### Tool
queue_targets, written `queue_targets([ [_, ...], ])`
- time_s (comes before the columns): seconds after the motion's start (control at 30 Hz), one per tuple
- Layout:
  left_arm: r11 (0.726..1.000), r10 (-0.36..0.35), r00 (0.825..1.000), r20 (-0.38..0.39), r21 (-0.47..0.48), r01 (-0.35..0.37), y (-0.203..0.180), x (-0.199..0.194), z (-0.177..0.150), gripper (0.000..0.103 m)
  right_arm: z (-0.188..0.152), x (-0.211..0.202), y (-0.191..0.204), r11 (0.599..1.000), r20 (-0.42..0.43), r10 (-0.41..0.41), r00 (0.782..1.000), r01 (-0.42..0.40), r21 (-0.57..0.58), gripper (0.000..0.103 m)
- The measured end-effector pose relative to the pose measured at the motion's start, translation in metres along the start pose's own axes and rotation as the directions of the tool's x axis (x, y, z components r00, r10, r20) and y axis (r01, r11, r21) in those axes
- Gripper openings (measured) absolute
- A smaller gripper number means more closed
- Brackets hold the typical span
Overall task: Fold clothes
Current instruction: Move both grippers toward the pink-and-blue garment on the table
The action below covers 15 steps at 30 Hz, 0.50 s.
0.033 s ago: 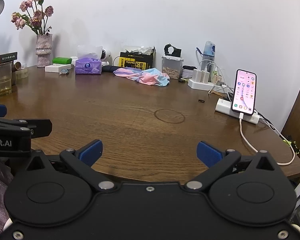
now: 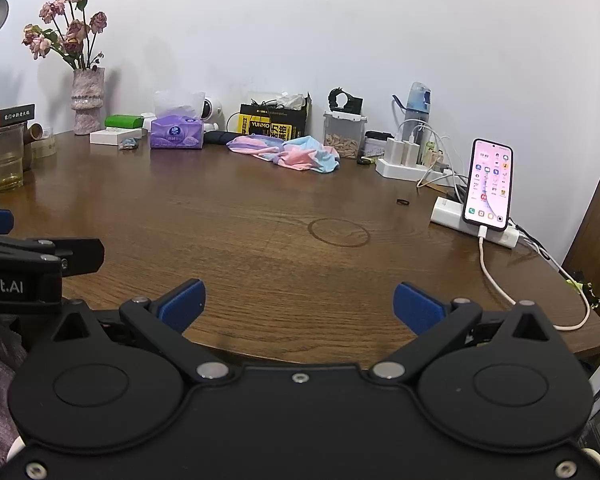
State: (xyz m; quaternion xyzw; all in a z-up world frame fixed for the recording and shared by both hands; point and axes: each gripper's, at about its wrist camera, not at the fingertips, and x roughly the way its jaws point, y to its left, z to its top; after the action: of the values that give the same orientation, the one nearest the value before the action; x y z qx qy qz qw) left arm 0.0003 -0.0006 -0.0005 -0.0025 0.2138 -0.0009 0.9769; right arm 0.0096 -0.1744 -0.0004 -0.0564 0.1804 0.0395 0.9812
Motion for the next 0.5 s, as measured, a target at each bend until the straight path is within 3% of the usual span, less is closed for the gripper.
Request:
queue_targets([
  [0.5,1.0,-0.004,1.0,-0.006,0.004,0.005,-0.0006,0.0003,-0.0018,0.103,-0.002,-0.0025,0.0074,1.0,-0.001,0.001,1.0,-0.001,-0.004,0.102],
])
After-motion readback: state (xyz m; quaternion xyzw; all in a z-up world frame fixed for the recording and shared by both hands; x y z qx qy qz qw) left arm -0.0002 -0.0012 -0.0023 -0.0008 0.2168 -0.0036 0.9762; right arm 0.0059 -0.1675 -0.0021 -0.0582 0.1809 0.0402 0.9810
